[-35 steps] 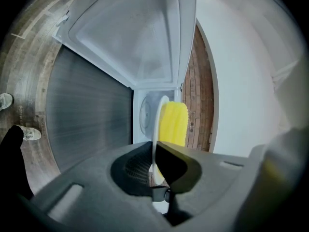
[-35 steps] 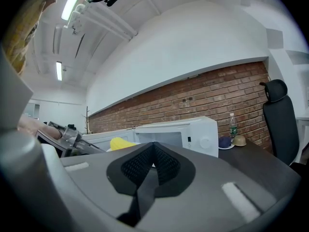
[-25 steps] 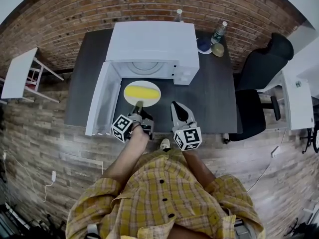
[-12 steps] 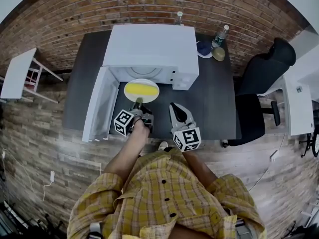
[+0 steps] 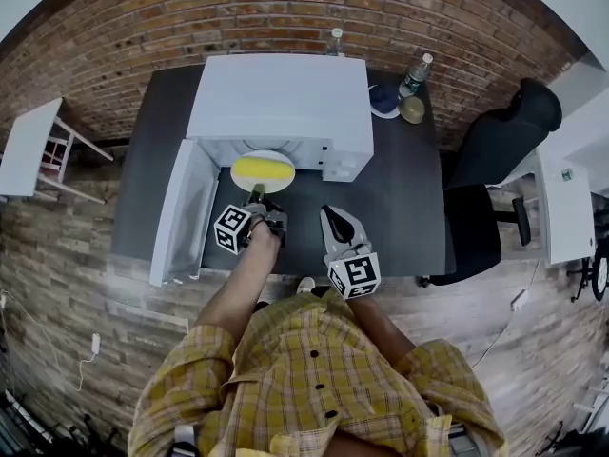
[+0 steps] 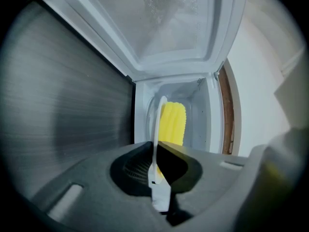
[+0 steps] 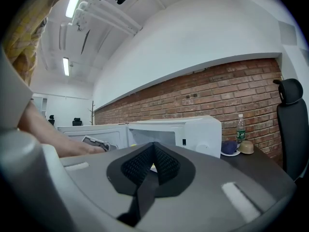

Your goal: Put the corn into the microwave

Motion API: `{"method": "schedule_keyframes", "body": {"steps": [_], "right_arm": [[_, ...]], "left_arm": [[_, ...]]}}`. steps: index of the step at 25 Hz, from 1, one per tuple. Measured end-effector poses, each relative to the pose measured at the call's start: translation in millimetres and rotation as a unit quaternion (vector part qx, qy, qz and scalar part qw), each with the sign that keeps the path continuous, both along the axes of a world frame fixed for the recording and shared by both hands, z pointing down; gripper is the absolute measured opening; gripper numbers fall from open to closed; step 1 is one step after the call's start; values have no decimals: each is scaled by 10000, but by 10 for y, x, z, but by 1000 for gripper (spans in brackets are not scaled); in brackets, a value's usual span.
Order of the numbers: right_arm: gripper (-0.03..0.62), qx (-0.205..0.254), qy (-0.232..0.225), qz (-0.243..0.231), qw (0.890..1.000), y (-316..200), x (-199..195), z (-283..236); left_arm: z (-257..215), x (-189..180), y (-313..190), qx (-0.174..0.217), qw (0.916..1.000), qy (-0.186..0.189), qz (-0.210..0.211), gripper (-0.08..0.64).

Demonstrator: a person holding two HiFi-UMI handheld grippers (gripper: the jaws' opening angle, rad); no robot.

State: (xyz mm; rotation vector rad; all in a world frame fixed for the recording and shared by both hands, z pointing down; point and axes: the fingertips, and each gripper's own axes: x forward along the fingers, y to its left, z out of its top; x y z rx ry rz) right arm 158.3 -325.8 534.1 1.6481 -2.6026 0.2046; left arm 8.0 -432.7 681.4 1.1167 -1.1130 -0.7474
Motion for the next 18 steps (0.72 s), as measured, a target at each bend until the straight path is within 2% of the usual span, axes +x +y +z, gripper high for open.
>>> {"method": "schedule_keyframes", "body": {"steps": [18], "right_arm": [[-5,-44,201,-45,9998,-71,107,62]], "left_arm": [[296,79,-446,-280,9995,-112,-107,21]]}}
